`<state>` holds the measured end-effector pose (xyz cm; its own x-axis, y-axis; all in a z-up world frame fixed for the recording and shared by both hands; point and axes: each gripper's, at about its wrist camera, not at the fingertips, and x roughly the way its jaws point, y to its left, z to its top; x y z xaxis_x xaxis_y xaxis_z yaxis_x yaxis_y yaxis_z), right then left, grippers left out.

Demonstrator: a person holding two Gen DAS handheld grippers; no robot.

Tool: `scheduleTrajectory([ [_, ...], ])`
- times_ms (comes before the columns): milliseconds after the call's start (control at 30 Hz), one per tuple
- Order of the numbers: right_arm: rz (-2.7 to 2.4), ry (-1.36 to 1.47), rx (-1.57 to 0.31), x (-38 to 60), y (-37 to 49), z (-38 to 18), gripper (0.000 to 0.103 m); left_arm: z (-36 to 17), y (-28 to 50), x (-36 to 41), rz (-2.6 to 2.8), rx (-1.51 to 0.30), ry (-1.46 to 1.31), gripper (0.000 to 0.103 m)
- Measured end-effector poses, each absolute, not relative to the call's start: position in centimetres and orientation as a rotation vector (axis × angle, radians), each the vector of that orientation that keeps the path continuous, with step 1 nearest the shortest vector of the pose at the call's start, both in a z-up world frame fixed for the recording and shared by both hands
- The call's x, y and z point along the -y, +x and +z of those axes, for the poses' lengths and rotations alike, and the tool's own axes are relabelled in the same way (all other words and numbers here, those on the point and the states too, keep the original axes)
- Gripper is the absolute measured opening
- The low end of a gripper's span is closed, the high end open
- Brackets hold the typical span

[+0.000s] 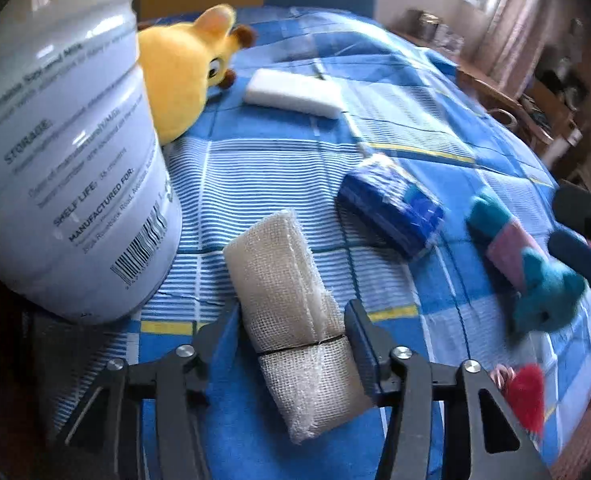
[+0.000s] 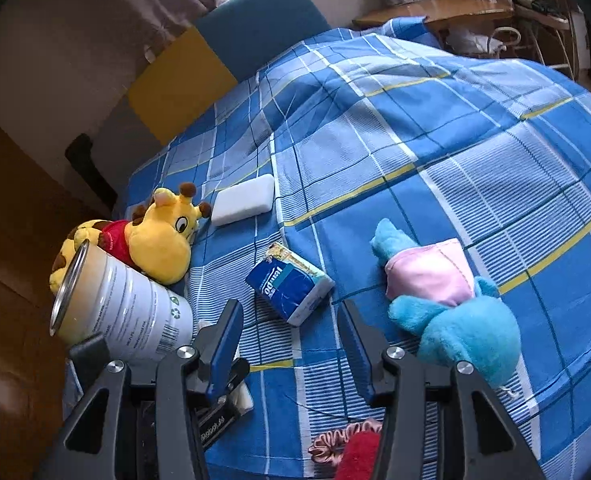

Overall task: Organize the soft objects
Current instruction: 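Grasp the white foam block with the right tool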

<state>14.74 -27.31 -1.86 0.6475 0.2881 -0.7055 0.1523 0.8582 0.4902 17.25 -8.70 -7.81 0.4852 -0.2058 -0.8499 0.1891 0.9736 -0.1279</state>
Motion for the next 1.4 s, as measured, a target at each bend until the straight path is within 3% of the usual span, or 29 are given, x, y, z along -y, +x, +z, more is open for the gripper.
scheduleTrajectory([
  [267,0.089,0.505,-0.909,26.6,15.1,-2.4,0.049,-7.7,10.6,6.1,-0.371,-1.013,0.096,0.050],
  [467,0.221,0.251,-0.985,21.3,17.4,-2.4,0.050,-8.4,8.1,4.7,-0.411,-0.927,0.094,0.049],
  [567,0.269,0.103,-1.009,19.0,20.6,-2.0,0.062,-8.5,7.7,4.5,-0.411,-0.902,0.072,0.049],
  [733,0.295,-0.099,-1.062,16.6,27.8,-2.2,0.073,-8.5,7.5,3.9,-0.426,-0.877,0.034,0.049],
  [1100,0.370,-0.535,-1.154,10.9,38.8,-5.9,0.080,-8.7,8.0,2.5,-0.469,-0.873,-0.096,0.049],
  [1400,0.449,-0.641,-1.205,9.6,42.4,-8.3,0.083,-8.8,8.1,1.8,-0.480,-0.873,-0.158,0.049],
])
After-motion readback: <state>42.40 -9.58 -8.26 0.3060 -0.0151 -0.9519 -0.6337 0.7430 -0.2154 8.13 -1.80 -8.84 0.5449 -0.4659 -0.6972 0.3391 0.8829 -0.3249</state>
